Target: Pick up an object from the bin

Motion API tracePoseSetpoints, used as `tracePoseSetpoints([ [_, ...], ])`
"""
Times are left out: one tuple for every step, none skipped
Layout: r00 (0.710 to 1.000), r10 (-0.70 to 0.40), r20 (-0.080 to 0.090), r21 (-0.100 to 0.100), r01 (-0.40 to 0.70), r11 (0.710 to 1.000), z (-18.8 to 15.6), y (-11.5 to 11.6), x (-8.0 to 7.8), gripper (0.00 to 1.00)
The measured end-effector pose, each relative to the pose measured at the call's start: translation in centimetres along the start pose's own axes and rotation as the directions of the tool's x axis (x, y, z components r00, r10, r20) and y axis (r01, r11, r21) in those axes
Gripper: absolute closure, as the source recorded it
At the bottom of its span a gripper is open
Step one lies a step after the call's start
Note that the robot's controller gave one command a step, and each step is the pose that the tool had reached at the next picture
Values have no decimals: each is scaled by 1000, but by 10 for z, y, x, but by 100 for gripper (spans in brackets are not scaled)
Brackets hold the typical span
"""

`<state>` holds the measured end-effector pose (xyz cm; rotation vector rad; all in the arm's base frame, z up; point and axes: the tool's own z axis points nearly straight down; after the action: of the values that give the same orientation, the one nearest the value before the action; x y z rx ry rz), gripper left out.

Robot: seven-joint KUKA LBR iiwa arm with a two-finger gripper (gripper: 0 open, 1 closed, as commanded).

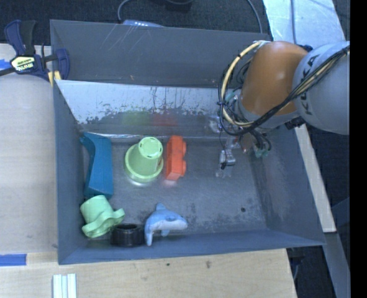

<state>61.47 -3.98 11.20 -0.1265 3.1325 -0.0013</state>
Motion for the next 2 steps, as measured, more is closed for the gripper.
tracePoseSetpoints([
  [993, -115, -2, 1, 115, 993, 14, 30, -10, 0],
  [999, -35, 1, 0, 35, 999, 22, 50, -14, 0],
])
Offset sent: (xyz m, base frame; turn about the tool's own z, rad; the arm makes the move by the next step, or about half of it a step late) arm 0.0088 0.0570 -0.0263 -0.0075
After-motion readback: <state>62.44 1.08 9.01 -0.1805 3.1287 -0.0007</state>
